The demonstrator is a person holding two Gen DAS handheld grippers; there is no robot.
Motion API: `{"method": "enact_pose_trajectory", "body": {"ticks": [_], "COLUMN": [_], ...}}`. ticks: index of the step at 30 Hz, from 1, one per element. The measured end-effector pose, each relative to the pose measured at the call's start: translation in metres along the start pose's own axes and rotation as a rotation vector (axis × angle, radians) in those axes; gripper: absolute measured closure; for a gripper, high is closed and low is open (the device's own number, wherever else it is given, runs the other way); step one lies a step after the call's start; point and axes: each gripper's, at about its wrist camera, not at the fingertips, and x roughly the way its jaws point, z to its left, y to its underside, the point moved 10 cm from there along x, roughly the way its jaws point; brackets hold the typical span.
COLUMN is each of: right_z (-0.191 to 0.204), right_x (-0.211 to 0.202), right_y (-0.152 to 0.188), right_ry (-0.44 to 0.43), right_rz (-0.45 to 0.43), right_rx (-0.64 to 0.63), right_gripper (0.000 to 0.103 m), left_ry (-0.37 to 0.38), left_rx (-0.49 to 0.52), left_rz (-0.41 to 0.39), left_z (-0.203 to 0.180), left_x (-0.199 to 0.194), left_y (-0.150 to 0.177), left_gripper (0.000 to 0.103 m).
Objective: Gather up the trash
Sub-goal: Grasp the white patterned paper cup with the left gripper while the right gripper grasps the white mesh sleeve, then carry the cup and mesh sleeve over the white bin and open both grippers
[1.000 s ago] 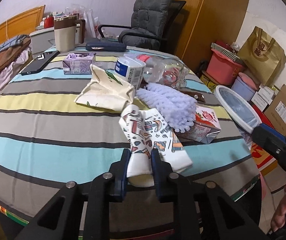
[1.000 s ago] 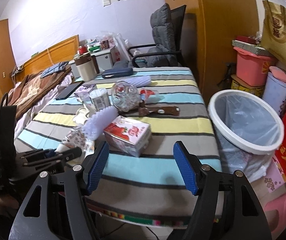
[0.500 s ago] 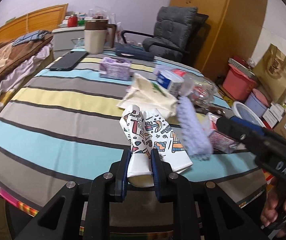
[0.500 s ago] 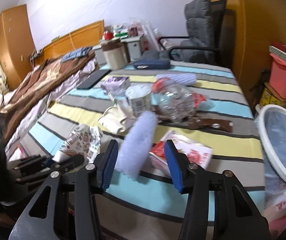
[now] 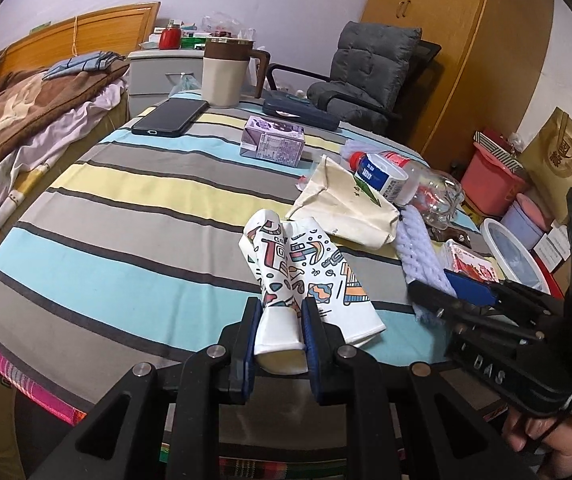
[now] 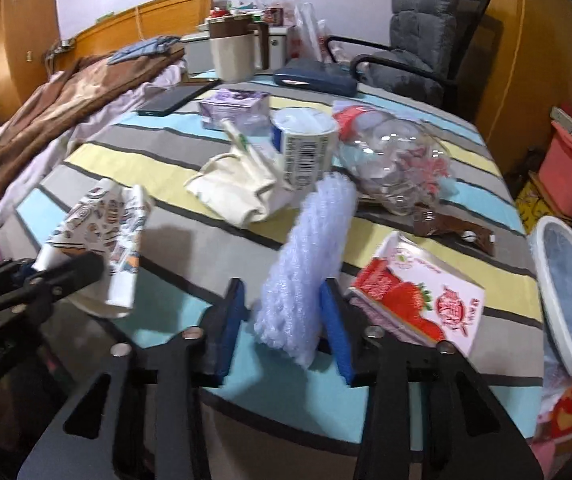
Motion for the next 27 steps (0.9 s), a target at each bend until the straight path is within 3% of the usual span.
{"method": "enact_pose_trajectory", "body": {"ticks": [6,17,27], "right_z": [-0.006,-0.007,-0.056], "right_x": [-0.014,-0.054,-0.075], "right_y": [-0.004,-0.021,-0.021], "right_ry": [-0.022,-0.108,-0.043], "right_rz": [-0.039,-0.186,-0.249], "right_rx": [0.029,0.083,0.174], "right_gripper": [0.084,0.087,0.086], "left_ry": [0.006,0.002,0.055], "left_rx": [0.012,0.041,0.124], "left_rz": [-0.014,-0.033,-0.065], "left_z": [-0.005,-0.022,-0.074], "left_x": [-0.005,-0.016,-0.018], "left_y": [-0.002,-0.008,-0.032], "left_gripper": [0.082,0.082,0.082]}}
